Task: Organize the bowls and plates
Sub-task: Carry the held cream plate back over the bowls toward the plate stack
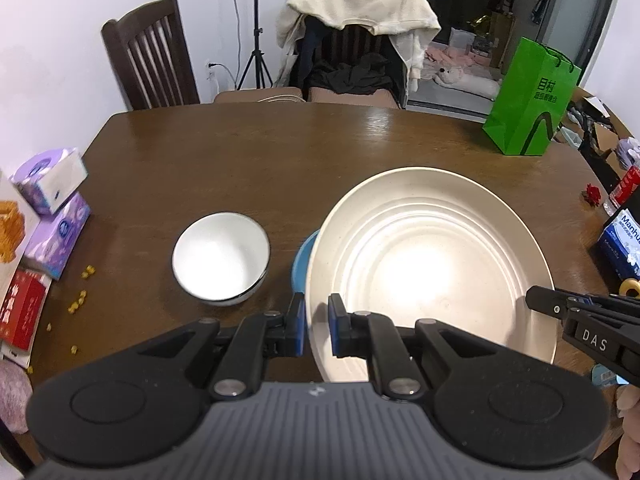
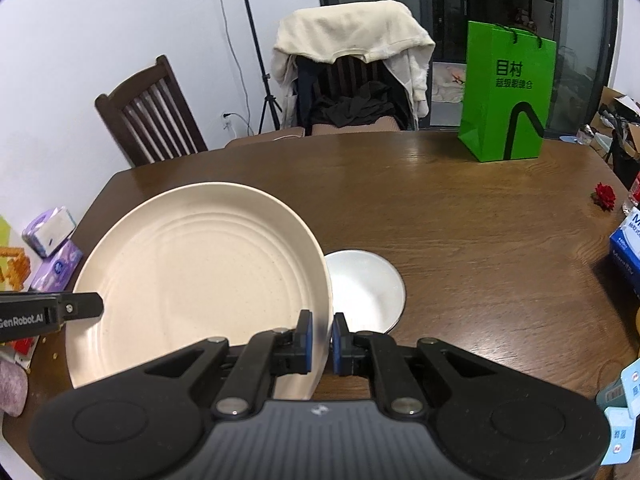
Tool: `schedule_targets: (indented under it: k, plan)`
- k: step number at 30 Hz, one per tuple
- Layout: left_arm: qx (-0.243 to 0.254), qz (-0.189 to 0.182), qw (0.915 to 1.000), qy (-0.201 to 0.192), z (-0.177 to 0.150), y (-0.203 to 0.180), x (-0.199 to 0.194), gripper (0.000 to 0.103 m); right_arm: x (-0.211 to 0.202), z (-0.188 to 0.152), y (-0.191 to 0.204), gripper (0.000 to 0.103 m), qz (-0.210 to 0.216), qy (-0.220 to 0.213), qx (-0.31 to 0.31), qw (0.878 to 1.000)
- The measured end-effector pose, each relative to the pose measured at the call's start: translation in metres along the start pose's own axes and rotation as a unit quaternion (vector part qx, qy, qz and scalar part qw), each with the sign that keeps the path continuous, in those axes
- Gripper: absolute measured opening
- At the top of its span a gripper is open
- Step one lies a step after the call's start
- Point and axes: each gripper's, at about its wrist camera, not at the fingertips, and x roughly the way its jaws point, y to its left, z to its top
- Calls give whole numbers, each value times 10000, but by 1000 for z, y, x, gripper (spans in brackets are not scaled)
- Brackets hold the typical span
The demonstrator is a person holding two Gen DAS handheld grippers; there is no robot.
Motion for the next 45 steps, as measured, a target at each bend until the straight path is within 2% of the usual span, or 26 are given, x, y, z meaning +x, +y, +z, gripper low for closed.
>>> schedule_targets:
  k: [23,45]
  plan:
    - [-519,335,9981,-10,-45,61,-29,12,9,-31,70,11,357,328,-560,9973]
    - [-927,628,9937,58,-75,103,-38,12,24,-48,114,11,646,596,-1043,9907]
